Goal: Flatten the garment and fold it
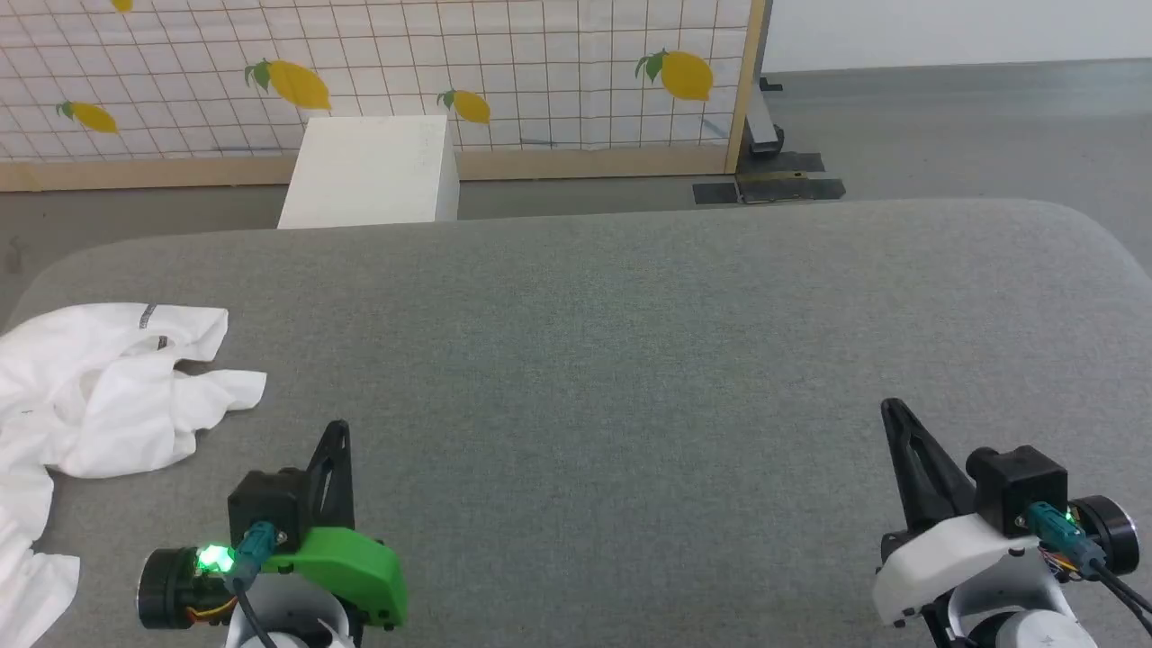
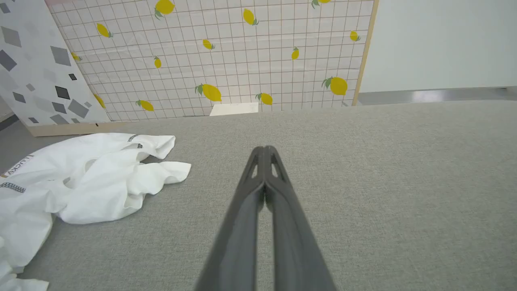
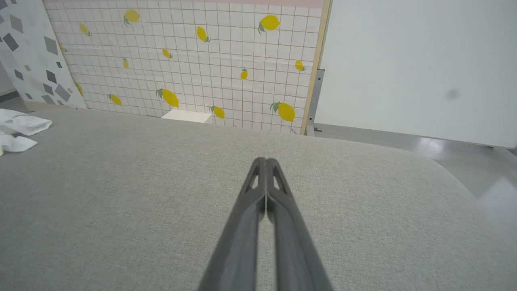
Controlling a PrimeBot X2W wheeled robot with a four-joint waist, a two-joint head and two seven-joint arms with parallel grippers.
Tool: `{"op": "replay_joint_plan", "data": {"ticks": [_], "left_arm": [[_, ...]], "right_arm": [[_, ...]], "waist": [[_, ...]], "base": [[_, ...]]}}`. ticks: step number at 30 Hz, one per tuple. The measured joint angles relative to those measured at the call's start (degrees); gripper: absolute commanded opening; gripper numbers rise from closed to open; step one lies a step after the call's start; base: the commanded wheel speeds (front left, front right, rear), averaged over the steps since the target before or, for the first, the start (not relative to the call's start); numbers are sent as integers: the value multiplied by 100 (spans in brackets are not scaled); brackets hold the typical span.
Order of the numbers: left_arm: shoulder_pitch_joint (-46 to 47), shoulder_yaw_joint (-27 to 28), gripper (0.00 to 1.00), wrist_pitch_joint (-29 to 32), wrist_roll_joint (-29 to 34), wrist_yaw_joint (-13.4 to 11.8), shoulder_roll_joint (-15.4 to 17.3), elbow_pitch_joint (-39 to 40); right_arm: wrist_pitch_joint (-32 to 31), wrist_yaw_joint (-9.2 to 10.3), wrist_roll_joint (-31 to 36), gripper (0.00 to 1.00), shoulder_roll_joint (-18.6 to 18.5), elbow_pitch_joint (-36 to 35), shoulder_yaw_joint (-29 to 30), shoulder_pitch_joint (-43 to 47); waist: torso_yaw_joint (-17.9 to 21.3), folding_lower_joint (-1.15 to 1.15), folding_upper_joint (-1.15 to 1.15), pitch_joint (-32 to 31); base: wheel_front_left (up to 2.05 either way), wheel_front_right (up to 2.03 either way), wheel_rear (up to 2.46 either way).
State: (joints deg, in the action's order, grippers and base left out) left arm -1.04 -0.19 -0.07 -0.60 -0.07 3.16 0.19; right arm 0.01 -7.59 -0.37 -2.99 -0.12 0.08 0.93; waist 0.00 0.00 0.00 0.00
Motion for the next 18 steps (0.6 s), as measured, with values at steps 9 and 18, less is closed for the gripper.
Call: {"op": "replay_joint_plan", "data": {"ticks": [9,18], "left_arm": [[0,-1,0,0,0,0,0,0],[-6,-14,100,-1,-7,0,2,2]], "right_arm": [[0,0,1,0,0,0,1,0],[0,0,-1,100,-1,0,5,3]], "waist": [[0,0,0,0],[0,0,0,0]], "base": [[0,0,0],[0,0,0]]}}
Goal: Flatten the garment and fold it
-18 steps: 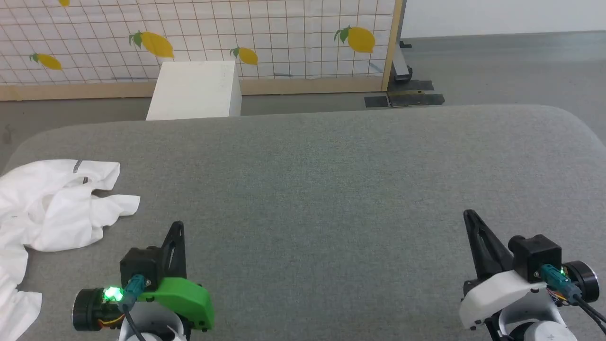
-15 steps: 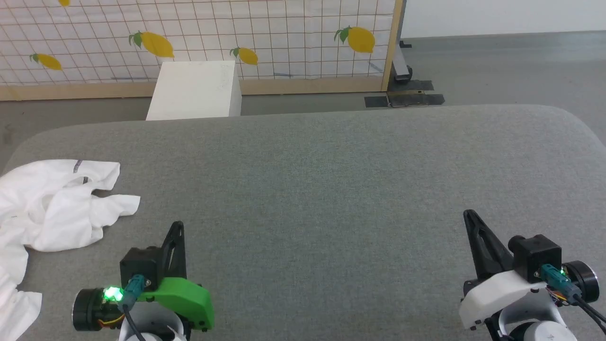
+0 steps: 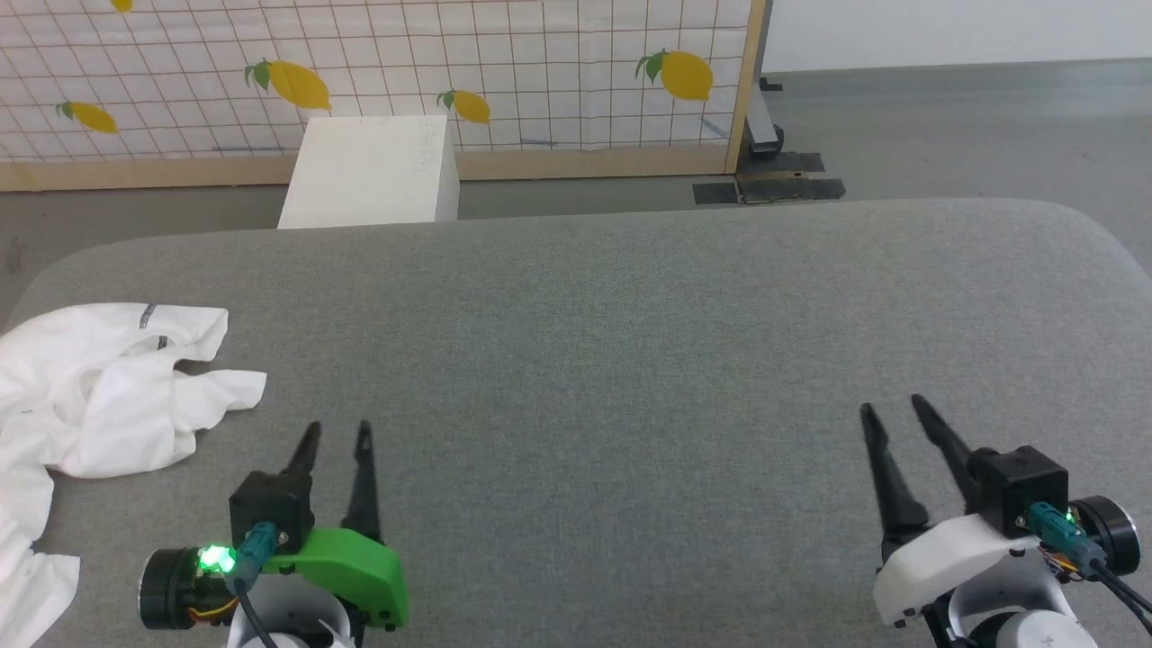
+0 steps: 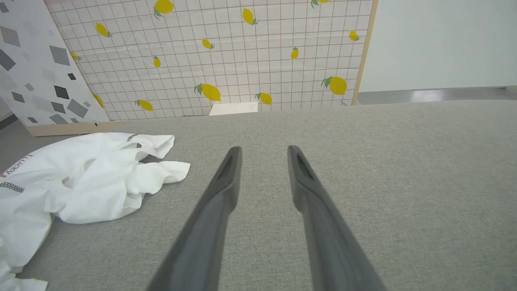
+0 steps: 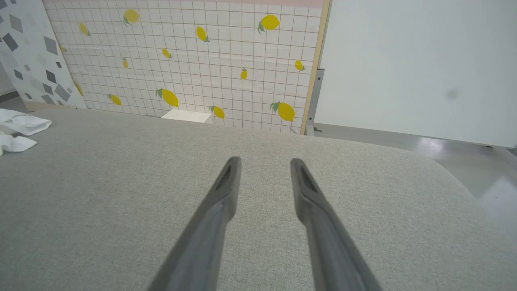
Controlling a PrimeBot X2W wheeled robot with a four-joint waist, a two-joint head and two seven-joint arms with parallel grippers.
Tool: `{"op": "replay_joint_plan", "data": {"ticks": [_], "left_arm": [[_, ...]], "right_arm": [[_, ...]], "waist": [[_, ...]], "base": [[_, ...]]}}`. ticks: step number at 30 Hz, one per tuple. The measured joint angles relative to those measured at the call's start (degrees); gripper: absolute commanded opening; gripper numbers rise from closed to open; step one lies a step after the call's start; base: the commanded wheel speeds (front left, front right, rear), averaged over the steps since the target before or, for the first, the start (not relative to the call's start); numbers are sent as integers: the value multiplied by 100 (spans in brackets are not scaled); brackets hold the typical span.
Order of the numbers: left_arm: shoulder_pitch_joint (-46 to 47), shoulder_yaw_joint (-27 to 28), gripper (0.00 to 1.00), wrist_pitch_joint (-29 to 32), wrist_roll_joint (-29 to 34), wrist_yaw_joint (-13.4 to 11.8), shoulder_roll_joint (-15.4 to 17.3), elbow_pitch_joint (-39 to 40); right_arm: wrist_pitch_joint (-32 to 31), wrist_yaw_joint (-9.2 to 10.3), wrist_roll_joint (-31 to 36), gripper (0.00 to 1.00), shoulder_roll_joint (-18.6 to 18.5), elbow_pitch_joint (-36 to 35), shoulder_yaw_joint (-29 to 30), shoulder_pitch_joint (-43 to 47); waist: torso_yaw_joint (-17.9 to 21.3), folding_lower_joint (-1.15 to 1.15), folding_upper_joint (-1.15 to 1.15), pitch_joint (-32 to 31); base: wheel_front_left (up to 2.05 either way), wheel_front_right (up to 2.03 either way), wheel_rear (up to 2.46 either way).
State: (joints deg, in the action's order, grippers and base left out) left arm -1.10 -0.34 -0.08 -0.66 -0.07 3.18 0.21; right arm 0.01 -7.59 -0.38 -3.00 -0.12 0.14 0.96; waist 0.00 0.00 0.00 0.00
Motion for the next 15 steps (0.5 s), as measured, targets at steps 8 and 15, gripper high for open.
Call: {"op": "replay_joint_plan", "data": {"ticks": [8,15], "left_arm": [[-5,-23,100,-26,-35,-4,0,8],[-13,-34,100,-111,-52,-25,0,31]], "right_arm": [[26,0,-19,100,0,3,71,2],[110,0,-57,100,-1,16,192,8]], "waist": [[1,0,0,0],[-2,0,0,7]], "base": [[0,0,0],[0,0,0]]}}
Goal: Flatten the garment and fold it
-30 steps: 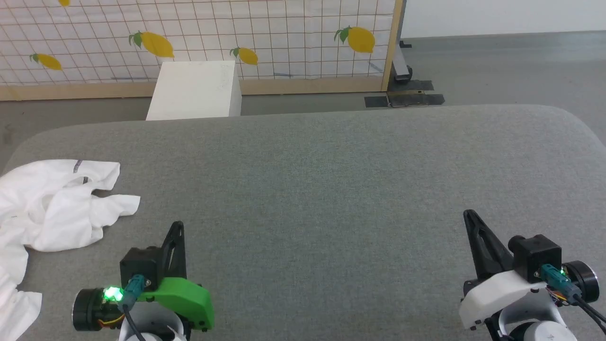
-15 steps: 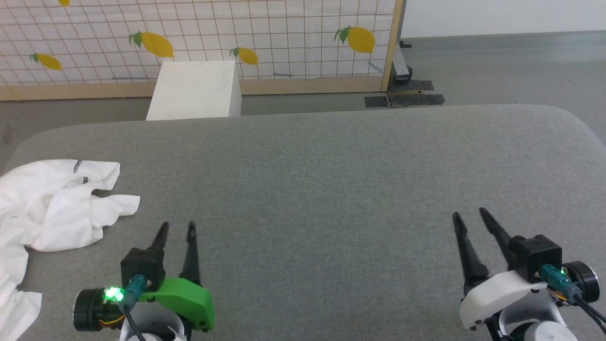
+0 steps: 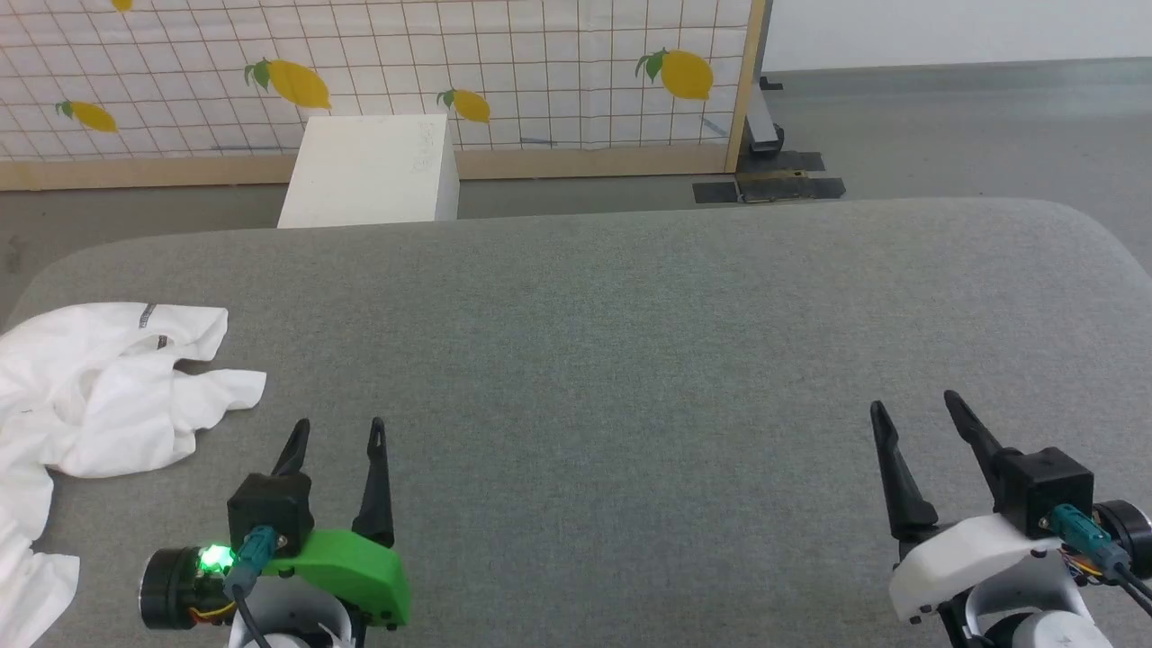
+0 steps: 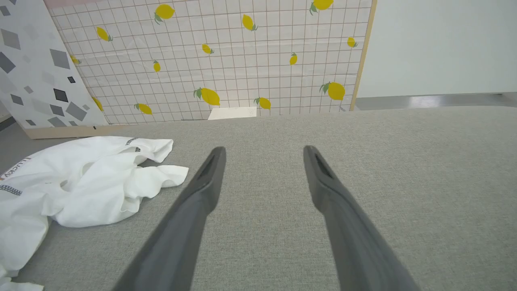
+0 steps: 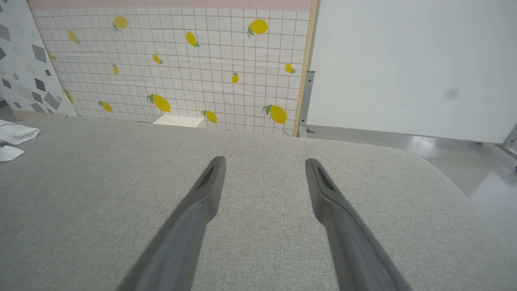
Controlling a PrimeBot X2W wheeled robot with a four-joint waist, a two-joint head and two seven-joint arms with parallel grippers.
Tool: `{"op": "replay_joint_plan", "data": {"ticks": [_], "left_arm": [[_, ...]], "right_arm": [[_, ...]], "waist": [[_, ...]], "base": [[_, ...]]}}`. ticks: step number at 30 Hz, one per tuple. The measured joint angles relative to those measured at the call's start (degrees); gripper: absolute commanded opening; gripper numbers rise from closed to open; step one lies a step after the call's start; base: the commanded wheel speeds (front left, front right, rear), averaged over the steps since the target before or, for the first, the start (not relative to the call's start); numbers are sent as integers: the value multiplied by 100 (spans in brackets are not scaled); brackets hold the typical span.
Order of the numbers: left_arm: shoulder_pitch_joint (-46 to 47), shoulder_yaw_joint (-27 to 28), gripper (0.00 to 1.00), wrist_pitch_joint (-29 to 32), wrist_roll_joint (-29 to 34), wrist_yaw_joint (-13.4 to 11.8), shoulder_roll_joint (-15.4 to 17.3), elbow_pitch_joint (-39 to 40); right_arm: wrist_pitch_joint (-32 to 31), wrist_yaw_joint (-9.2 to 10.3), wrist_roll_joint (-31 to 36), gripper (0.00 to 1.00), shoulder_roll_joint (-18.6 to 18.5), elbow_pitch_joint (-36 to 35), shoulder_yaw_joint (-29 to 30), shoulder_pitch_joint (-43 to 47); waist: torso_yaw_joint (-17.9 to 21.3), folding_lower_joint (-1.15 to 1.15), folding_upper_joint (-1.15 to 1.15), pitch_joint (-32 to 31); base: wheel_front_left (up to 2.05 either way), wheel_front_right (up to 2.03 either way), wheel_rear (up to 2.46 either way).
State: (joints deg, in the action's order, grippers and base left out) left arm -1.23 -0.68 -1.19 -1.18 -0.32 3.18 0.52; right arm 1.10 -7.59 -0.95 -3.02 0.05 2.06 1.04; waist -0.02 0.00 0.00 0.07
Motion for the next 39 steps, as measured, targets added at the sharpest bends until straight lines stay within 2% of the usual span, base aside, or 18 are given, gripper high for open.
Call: {"op": "replay_joint_plan", "data": {"ticks": [18,39], "left_arm": [[-84,-32,100,-210,-93,-155,0,32],[-232,-38,100,-453,-258,-325,0,163]], "right_arm": [[203,0,-59,100,0,42,216,23],[450,0,-58,100,1,66,237,25]], "waist": [[-209,0,0,-2],[-994,0,0,-8]], "base": [[0,0,0],[0,0,0]]}}
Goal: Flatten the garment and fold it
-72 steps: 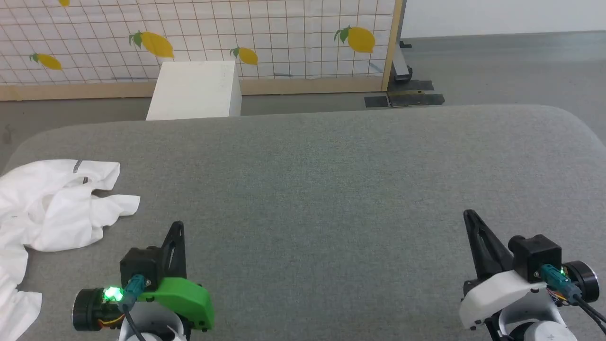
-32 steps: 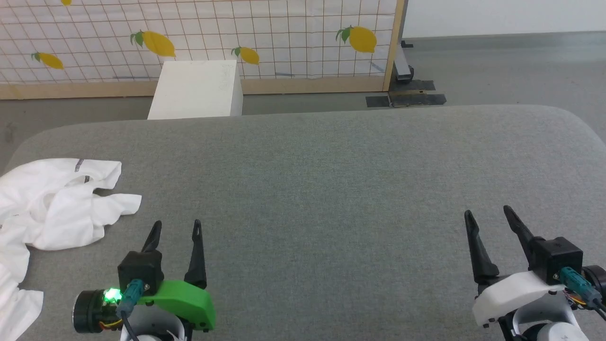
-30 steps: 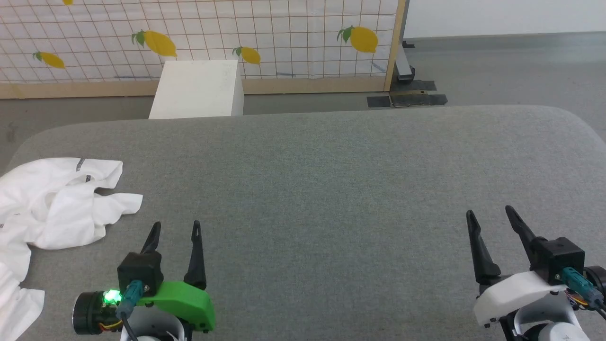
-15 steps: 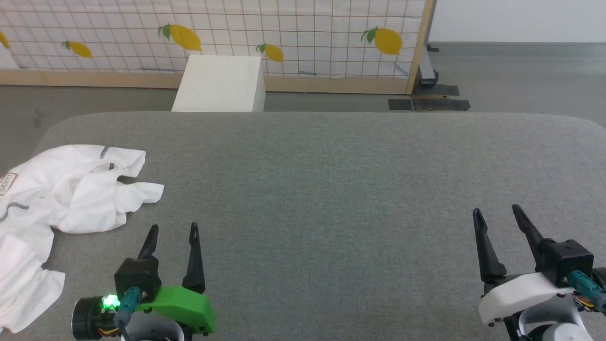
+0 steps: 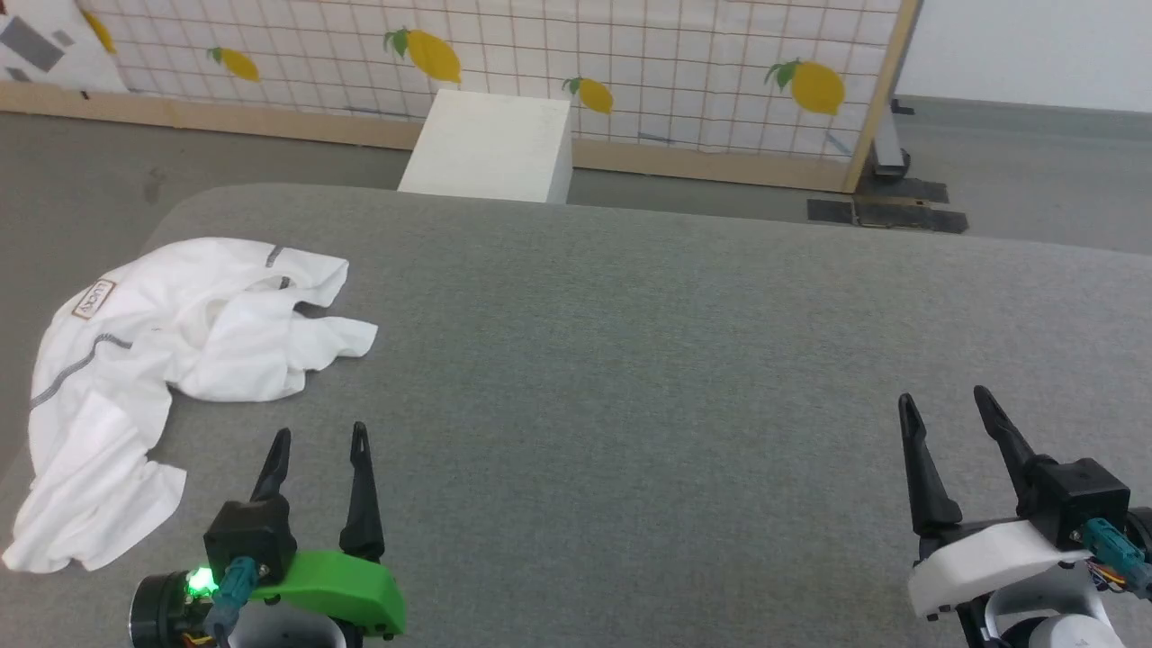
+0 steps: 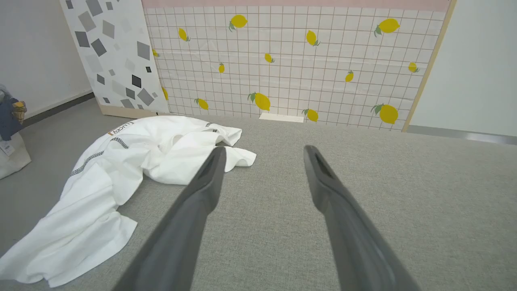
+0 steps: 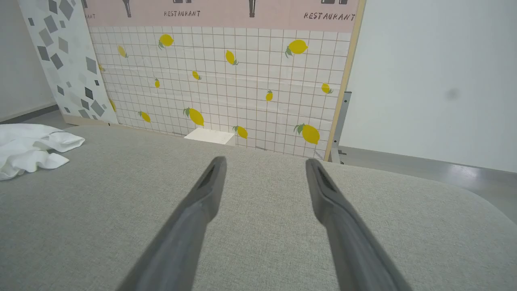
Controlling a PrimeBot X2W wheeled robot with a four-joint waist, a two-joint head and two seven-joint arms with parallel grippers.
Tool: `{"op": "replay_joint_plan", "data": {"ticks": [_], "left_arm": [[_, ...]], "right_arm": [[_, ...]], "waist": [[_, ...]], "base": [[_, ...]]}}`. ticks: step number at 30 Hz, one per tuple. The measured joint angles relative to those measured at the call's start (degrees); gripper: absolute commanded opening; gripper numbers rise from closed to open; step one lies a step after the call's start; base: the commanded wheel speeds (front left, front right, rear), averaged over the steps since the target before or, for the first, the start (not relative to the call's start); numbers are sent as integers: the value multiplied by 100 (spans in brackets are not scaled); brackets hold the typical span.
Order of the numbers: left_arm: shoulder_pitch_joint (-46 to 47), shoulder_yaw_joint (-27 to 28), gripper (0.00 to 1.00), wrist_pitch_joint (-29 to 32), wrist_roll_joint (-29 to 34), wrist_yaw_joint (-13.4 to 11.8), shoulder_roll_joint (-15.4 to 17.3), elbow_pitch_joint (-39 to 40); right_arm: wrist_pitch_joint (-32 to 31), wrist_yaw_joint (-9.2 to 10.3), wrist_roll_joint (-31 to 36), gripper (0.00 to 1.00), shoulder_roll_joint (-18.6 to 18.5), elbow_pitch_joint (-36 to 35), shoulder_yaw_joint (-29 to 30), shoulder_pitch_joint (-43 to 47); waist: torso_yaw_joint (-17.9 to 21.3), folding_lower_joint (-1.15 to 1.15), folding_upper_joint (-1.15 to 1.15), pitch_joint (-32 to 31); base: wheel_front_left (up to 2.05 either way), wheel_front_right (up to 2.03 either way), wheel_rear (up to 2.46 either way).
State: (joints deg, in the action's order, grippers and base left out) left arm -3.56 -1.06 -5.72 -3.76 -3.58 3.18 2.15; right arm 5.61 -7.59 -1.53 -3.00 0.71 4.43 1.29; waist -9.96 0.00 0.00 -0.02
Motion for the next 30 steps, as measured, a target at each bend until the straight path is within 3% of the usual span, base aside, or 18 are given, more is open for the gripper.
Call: {"op": "replay_joint_plan", "data": {"ticks": [30], "left_arm": [[-265,-137,100,-349,-281,-238,0,21]], "right_arm": [[360,0,22,100,1,65,-90,50]], "waist": [[-1354,0,0,34]], "base": [[0,0,0]]}}
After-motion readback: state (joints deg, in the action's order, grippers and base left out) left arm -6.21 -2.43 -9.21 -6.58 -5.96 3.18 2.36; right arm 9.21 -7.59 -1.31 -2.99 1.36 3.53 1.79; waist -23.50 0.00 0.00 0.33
